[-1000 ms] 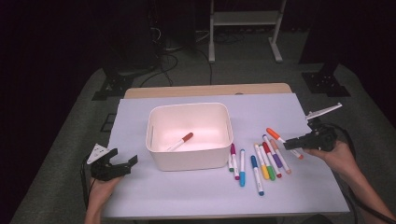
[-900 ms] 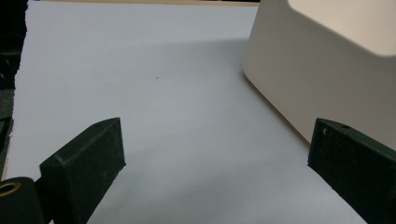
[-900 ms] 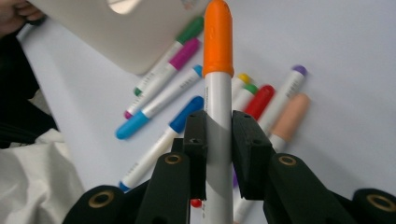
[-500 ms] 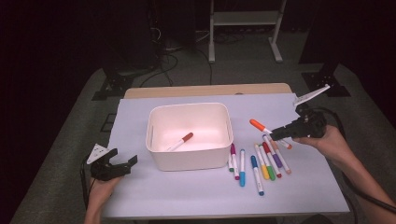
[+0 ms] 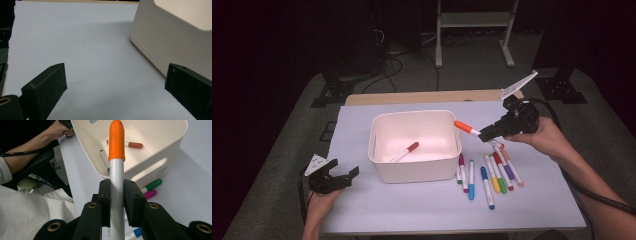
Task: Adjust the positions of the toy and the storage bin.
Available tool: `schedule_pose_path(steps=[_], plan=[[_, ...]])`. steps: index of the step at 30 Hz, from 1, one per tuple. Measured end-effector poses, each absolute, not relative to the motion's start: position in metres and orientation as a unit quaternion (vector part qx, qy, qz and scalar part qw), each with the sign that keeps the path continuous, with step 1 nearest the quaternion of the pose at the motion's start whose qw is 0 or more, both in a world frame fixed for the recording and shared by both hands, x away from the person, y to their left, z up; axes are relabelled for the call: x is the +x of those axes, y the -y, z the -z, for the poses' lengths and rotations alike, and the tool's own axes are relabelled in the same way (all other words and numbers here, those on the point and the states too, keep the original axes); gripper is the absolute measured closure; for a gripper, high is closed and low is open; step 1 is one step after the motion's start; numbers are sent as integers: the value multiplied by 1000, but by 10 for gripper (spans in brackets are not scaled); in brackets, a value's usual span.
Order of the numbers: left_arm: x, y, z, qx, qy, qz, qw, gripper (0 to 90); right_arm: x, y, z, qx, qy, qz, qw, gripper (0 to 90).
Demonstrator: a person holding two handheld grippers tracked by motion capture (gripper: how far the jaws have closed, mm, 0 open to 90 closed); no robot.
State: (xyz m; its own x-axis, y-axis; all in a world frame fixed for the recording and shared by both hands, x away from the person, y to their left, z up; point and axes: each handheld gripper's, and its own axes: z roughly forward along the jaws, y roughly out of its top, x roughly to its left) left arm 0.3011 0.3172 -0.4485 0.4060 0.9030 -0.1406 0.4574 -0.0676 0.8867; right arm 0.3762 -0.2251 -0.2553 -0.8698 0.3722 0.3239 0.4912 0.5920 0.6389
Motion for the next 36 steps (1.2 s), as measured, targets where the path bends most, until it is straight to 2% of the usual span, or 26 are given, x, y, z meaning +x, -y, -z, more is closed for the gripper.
schedule_pose_path(steps=[19, 36], plan=[[301, -318, 448, 689, -491, -234, 478, 26, 391, 154, 242, -187, 911, 354, 102, 755], [301, -318, 448, 691, -489, -233, 479, 27, 408, 101, 259, -154, 924, 327, 124, 755]])
